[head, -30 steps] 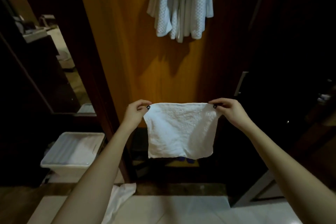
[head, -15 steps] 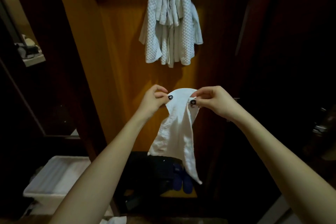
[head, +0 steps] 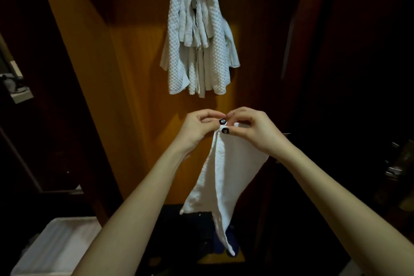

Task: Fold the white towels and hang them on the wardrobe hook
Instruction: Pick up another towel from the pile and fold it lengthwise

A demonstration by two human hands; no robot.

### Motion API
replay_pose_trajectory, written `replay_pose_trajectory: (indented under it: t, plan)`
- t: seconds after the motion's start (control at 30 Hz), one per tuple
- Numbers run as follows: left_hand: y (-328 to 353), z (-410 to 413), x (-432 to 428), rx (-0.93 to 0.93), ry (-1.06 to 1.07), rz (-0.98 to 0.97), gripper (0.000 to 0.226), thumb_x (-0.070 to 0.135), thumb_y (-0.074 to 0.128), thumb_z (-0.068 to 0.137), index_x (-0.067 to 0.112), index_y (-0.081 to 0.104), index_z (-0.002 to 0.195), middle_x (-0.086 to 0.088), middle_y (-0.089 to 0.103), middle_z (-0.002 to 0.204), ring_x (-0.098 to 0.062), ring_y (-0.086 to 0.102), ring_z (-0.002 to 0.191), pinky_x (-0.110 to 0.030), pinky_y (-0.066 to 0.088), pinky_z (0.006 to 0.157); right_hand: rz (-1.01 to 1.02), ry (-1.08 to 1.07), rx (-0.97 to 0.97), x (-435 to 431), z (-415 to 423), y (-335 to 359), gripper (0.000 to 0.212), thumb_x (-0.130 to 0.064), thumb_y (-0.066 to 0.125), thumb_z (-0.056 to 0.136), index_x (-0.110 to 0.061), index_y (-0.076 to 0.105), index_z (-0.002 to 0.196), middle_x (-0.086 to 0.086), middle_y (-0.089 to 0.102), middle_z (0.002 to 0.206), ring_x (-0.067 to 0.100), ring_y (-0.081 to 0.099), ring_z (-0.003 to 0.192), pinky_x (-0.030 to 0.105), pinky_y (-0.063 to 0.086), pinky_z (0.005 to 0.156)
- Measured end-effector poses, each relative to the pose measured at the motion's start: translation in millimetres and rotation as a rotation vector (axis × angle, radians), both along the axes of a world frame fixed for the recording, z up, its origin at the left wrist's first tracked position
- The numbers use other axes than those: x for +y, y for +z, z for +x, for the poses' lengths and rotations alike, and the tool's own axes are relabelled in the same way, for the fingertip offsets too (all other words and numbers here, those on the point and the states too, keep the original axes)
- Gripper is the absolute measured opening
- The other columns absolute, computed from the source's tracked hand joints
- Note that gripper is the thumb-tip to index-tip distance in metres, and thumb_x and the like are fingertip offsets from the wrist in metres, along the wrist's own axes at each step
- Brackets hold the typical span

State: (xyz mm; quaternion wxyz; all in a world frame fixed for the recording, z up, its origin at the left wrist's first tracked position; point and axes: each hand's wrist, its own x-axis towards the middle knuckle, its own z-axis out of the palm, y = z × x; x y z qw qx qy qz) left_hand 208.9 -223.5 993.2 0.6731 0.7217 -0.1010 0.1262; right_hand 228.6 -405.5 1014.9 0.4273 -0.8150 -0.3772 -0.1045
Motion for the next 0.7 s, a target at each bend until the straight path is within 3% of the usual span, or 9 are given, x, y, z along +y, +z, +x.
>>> replay_pose_trajectory:
  t: [0.13,0.4,0.57,0.7]
  plan:
    - [2,9,4,-0.003,0.011,-0.085,0.013,0.010,0.071,0.083,0.023,0.073,0.080,-0.003,0.070,0.075,-0.018,0.063,0.072,-0.028,0.052,0.068,0.062,-0.031,0.014,3,8,4,0.011,-0.029,0.073,0.083,-0.018,0.072,0.081,-0.002,0.070,0.079,0.012,0.064,0.078,0.038,0.050,0.077]
    - [-14,13,8,-0.081,0.005,-0.122,0.015,0.007,0.070,0.084,0.019,0.069,0.093,-0.003,0.073,0.081,-0.016,0.069,0.077,-0.026,0.057,0.071,0.110,-0.138,0.008,7,23,-1,0.015,-0.028,0.075,0.082,-0.022,0.067,0.071,-0.010,0.066,0.069,-0.004,0.060,0.065,0.009,0.043,0.060]
    - [-15,20,-2,-0.162,0.041,-0.067,0.035,-0.001,0.073,0.078,0.021,0.060,0.100,0.006,0.072,0.080,-0.008,0.070,0.080,-0.016,0.052,0.070,0.143,-0.154,0.017,9,30,1,0.019,-0.029,0.075,0.081,-0.019,0.064,0.070,0.000,0.066,0.070,0.010,0.058,0.062,0.027,0.045,0.057]
    - [-17,29,-2,-0.212,0.148,-0.077,0.038,-0.003,0.074,0.077,0.030,0.055,0.080,0.001,0.072,0.082,-0.012,0.070,0.082,-0.022,0.054,0.071,0.049,-0.070,0.076,1,38,4,0.018,-0.029,0.074,0.083,-0.015,0.064,0.075,0.002,0.065,0.074,0.009,0.056,0.068,0.034,0.046,0.064]
